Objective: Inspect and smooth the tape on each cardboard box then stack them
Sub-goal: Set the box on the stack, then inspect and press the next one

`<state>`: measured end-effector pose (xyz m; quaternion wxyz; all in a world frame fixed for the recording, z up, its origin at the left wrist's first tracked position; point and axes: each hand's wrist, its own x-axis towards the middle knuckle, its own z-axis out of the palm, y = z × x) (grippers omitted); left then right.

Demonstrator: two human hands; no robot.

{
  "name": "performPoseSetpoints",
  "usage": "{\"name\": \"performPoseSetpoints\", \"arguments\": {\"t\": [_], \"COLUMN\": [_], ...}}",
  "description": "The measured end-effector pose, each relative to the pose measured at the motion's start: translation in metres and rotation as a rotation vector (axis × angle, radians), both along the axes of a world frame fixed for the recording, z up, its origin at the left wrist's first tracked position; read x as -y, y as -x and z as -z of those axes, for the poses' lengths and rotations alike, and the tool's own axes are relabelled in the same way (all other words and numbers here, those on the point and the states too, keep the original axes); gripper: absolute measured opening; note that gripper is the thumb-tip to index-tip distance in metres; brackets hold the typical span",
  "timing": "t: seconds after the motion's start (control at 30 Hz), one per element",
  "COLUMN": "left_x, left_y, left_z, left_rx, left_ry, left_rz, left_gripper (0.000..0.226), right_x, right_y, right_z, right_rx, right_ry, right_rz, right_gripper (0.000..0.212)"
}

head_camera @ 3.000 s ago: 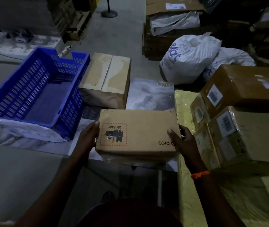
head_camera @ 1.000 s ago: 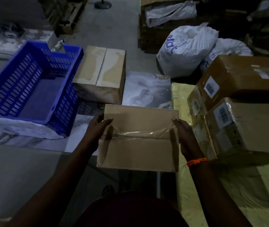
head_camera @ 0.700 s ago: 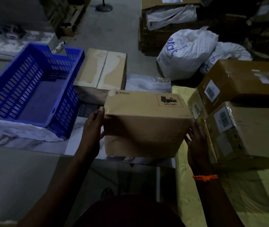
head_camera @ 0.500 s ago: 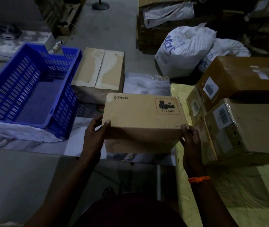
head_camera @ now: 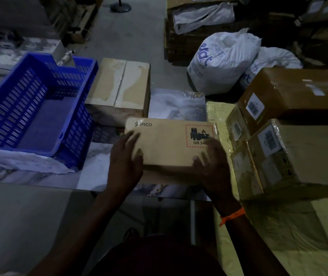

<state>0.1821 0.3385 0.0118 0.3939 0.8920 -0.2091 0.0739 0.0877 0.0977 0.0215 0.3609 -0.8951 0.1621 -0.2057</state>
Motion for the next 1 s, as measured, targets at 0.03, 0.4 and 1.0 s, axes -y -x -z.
{"name": "performPoseSetpoints", "arguments": {"t": [0.03,0.4,1.0], "left_x": [0.009,0.045,0.003], "left_y": [-0.005,-0.025,0.011], "left_z": [-0.003,0.01,0.017], "left_rx": [0.075,0.104,0.167], "left_ry": [-0.117,-0.538,-0.564], "left_rz": [0.093,0.282,0.28], "left_gripper": [0.051,0.057,0.062], "right_x": [-0.005,-0.022,-0.007], "right_y": [-0.011,-0.057,0.0], "right_z": [-0.001,0.016,0.017], "right_rx": [-0.038,-0.36,-0.315], "right_ry": [0.085,0.512,0.562], "right_rz": [-0.102,-0.289,-0.26], "right_gripper": [0.06,0.071,0.065]}}
